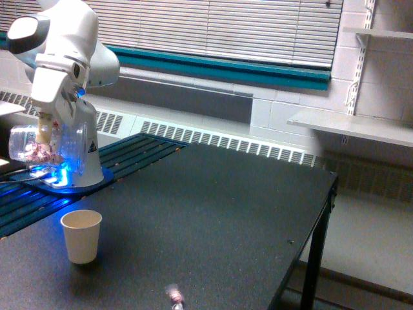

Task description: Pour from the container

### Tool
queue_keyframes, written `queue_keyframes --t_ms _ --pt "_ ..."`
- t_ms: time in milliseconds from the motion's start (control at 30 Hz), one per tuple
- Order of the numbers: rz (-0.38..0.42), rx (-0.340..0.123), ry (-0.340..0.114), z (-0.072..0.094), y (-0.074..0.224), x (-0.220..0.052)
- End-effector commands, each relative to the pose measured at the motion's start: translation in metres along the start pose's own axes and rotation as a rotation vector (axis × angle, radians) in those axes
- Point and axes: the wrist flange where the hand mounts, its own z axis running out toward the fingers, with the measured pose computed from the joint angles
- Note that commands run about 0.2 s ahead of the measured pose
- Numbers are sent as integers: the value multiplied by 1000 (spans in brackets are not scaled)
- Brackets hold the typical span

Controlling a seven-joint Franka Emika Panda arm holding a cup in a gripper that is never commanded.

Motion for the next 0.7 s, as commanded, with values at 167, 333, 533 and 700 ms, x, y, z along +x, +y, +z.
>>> queue_keyframes --t_ms 167,333,533,700 --pt "-21 1 38 -8 3 11" --pt "-32 4 39 -8 2 12" --pt "-40 -3 30 -8 7 6" --pt "-42 -15 19 -8 14 -1"
